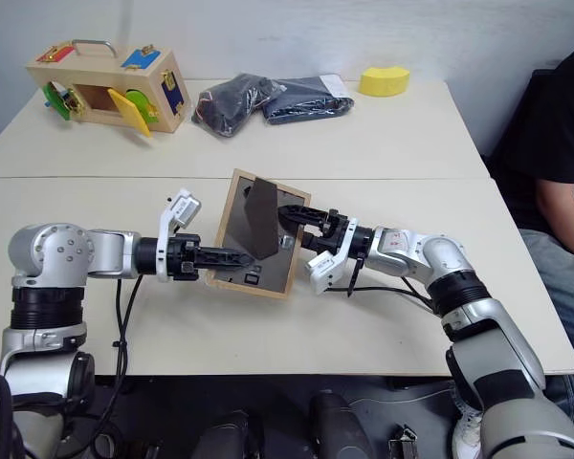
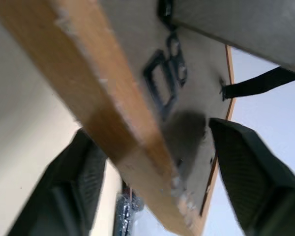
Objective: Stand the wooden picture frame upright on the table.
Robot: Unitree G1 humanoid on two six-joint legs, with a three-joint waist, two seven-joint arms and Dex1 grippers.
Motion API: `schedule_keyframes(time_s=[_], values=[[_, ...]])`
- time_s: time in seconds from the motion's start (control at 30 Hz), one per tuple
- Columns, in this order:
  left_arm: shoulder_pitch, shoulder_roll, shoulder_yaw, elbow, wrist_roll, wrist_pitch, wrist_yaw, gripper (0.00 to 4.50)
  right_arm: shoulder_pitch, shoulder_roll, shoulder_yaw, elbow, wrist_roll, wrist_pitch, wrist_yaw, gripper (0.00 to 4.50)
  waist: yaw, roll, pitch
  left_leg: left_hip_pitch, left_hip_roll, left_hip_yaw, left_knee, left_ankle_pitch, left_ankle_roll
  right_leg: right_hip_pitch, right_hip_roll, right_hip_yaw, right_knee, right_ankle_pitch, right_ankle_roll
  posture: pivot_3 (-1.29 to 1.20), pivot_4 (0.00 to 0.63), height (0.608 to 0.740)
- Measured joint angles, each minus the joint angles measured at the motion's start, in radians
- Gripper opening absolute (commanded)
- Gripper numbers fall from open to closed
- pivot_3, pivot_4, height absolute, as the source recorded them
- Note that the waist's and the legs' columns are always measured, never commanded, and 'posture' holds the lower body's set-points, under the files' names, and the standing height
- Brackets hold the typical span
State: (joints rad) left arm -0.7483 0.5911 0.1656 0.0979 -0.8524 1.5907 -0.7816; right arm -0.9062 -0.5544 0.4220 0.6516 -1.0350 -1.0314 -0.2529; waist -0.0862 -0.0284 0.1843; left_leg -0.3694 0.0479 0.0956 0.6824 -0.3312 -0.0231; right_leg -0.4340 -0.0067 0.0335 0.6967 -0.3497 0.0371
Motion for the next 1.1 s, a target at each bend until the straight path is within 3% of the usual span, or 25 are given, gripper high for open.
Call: schedule_keyframes(time_s=[0.13, 0.27, 0.43, 0.5, 0.6, 0.63, 0.7, 0.77, 0.97, 1.1], values=[[-0.009, 0.044, 0.017, -0.003, -0.014, 0.012, -0.008, 3.18, -0.038, 0.003, 0.042, 0.032, -0.017, -0.022, -0.067, 1.29, -0.007, 0.0, 0.0, 0.001, 0.0, 0.0, 0.0, 0.0, -0.001, 0.0, 0.001, 0.0, 0.001, 0.0, 0.0, 0.0, 0.15, 0.74], [0.047, 0.185, 0.028, -0.051, -0.044, 0.02, -0.023, 4.42, -0.075, 0.022, 0.064, 0.087, -0.013, -0.039, -0.066, 1.23, -0.024, 0.0, 0.0, 0.001, 0.0, 0.0, -0.001, 0.001, -0.001, -0.001, 0.001, 0.001, 0.001, 0.0, 0.0, 0.0, 0.15, 0.74], [0.318, 0.433, 0.207, -0.303, -0.062, -0.132, -0.14, 4.5, -0.109, 0.029, 0.082, 0.178, 0.088, -0.091, 0.029, 1.23, -0.044, -0.002, 0.001, -0.001, 0.0, -0.001, -0.003, 0.001, -0.001, -0.003, 0.001, 0.002, 0.001, -0.001, -0.001, 0.0, 0.15, 0.74], [0.422, 0.458, 0.316, -0.43, -0.052, -0.244, -0.185, 4.5, -0.11, 0.03, 0.087, 0.238, 0.202, -0.129, 0.152, 1.23, -0.04, -0.002, 0.001, 0.001, -0.001, -0.002, -0.002, 0.0, -0.001, 0.0, 0.0, 0.0, 0.0, -0.001, -0.001, 0.0, 0.15, 0.74], [0.502, 0.425, 0.443, -0.557, -0.086, -0.306, -0.188, 4.5, -0.067, 0.051, 0.094, 0.24, 0.552, -0.115, 0.474, 1.23, -0.03, -0.003, 0.002, 0.003, 0.0, -0.004, -0.001, 0.0, 0.0, 0.005, 0.0, -0.001, -0.001, -0.001, -0.001, 0.0, 0.15, 0.74], [0.513, 0.402, 0.474, -0.589, -0.104, -0.318, -0.178, 4.5, -0.024, 0.058, 0.093, 0.18, 0.711, -0.036, 0.605, 1.23, -0.025, -0.003, 0.001, 0.004, 0.0, -0.004, -0.001, 0.0, 0.0, 0.007, 0.0, -0.001, -0.001, 0.0, -0.001, 0.0, 0.15, 0.74], [0.531, 0.327, 0.521, -0.654, -0.146, -0.347, -0.127, 4.5, 0.116, 0.07, 0.056, -0.095, 1.189, 0.405, 0.96, 1.23, -0.008, -0.003, 0.002, 0.004, 0.001, -0.006, 0.001, -0.002, 0.002, 0.007, 0.0, -0.002, -0.001, 0.0, 0.0, 0.0, 0.15, 0.74], [0.566, 0.298, 0.522, -0.693, -0.159, -0.375, -0.084, 4.5, 0.162, 0.056, 0.03, -0.255, 1.452, 0.776, 1.146, 1.23, 0.002, -0.002, 0.002, 0.002, 0.001, -0.007, 0.001, -0.002, 0.003, 0.007, -0.001, -0.003, -0.002, 0.0, 0.001, 0.0, 0.15, 0.74], [0.581, 0.273, 0.477, -0.716, -0.16, -0.453, -0.002, 4.5, 0.172, 0.044, -0.084, -0.454, 1.783, 1.478, 1.242, 1.23, 0.009, -0.003, 0.002, 0.001, 0.0, -0.008, 0.0, -0.003, 0.004, 0.006, -0.002, -0.005, -0.005, 0.0, 0.001, 0.0, 0.15, 0.74], [0.584, 0.279, 0.452, -0.708, -0.16, -0.495, 0.013, 4.5, 0.197, 0.045, -0.1, -0.484, 1.82, 1.708, 1.249, 1.23, 0.008, -0.003, 0.002, 0.0, 0.0, -0.008, -0.001, -0.003, 0.004, 0.006, -0.002, -0.005, -0.006, 0.0, 0.001, 0.0, 0.15, 0.74]])
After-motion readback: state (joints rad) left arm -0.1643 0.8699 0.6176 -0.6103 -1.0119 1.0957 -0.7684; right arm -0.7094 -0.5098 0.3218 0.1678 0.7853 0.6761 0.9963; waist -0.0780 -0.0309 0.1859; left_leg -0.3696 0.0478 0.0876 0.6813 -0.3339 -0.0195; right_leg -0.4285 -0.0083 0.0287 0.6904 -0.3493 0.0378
